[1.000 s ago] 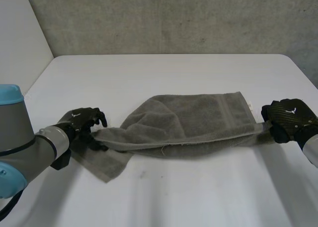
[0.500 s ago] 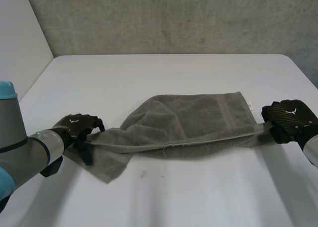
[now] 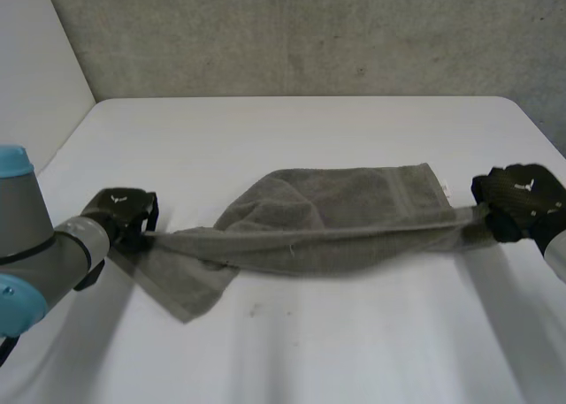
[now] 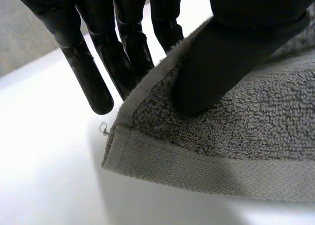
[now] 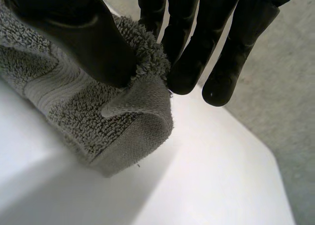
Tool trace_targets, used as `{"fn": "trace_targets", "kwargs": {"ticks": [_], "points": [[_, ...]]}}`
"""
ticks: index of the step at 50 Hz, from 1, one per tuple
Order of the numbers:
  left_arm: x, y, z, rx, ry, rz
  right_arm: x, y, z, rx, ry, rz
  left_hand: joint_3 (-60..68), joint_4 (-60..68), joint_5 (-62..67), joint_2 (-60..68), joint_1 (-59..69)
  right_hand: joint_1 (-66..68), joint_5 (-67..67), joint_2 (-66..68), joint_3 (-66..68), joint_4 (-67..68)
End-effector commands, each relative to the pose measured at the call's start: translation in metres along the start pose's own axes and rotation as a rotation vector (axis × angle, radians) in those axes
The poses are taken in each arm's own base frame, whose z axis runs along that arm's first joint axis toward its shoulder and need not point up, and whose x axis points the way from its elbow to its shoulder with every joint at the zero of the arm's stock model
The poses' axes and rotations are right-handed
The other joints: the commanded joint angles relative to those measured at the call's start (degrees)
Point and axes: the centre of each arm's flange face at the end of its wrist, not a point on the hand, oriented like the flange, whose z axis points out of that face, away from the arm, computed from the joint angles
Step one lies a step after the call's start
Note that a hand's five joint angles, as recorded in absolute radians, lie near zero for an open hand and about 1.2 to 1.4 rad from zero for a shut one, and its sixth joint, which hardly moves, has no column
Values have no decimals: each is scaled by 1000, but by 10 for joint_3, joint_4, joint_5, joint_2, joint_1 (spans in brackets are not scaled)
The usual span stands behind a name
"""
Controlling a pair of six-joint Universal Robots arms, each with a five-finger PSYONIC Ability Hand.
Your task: Fold the towel.
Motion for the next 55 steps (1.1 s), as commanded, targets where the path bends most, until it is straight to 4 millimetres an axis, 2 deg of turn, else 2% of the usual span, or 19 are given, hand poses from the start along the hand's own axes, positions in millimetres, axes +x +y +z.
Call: {"fn": "trace_targets", "kwargs": {"ticks": [1, 4, 5, 6, 7, 9, 16, 21, 24, 26, 28, 29, 30, 31, 36, 41, 46, 53, 55], "points": [[-16, -78, 22, 255, -60, 75, 36, -44, 33, 152, 95, -82, 120, 119, 127, 118, 131, 34, 36, 35, 35, 31], [-23, -111, 24, 357, -94, 82, 49, -91, 58, 316, 155, -147, 120, 119, 127, 118, 131, 34, 36, 35, 35, 31], [-30, -146, 21, 466, -147, 71, 49, -91, 58, 316, 155, -147, 120, 119, 127, 118, 131, 34, 36, 35, 35, 31], [-39, -181, 14, 577, -206, 36, 51, -122, 66, 420, 185, -173, 120, 119, 127, 118, 131, 34, 36, 35, 35, 31], [-39, -181, 14, 579, -207, 35, 56, -153, 70, 531, 229, -196, 120, 119, 127, 118, 131, 34, 36, 35, 35, 31], [-60, -243, -11, 803, -299, -67, 68, -180, 73, 636, 284, -210, 120, 119, 127, 118, 131, 34, 36, 35, 35, 31], [-74, -297, -50, 1045, -313, -178, 104, -248, 62, 985, 388, -137, 120, 119, 127, 118, 131, 34, 36, 35, 35, 31], [-67, -275, -37, 943, -287, -194, 98, -239, 65, 962, 301, -24, 120, 119, 127, 118, 131, 34, 36, 35, 35, 31], [-57, -238, -21, 784, -258, -206, 91, -223, 70, 881, 266, 3, 120, 119, 127, 118, 131, 34, 36, 35, 35, 31], [-52, -214, -12, 698, -245, -207, 72, -185, 79, 685, 168, 60, 120, 119, 127, 118, 131, 34, 36, 35, 35, 31], [-42, -159, 2, 521, -226, -214, 59, -164, 82, 576, 107, 83, 120, 119, 127, 118, 131, 34, 36, 35, 35, 31], [-42, -159, 2, 520, -226, -215, 44, -140, 83, 469, 41, 91, 120, 119, 127, 118, 131, 34, 36, 35, 35, 31], [-35, -131, 8, 446, -209, -218, 44, -140, 83, 468, 40, 91, 120, 119, 127, 118, 131, 34, 36, 35, 35, 31], [-35, -131, 9, 445, -209, -218, 27, -115, 82, 370, -29, 83, 120, 119, 127, 118, 131, 34, 36, 35, 35, 31], [-2, -34, 14, 228, -108, -211, -19, -50, 66, 155, -191, -24, 120, 119, 127, 118, 131, 34, 36, 35, 35, 31], [17, 8, 5, 146, -40, -186, -48, -3, 50, 20, -264, -139, 120, 119, 127, 118, 131, 34, 36, 35, 35, 31], [15, 19, -6, 108, -47, -124, -40, 7, 42, -38, -228, -143, 120, 119, 127, 118, 131, 34, 36, 35, 35, 31], [-12, -6, -30, 160, -126, -111, -5, -41, 13, -24, -141, -90, 120, 119, 127, 118, 131, 34, 36, 35, 35, 31], [-19, -37, -56, 226, -143, -110, 4, -56, 4, -10, -120, -83, 120, 119, 127, 118, 131, 34, 36, 35, 35, 31]]}}
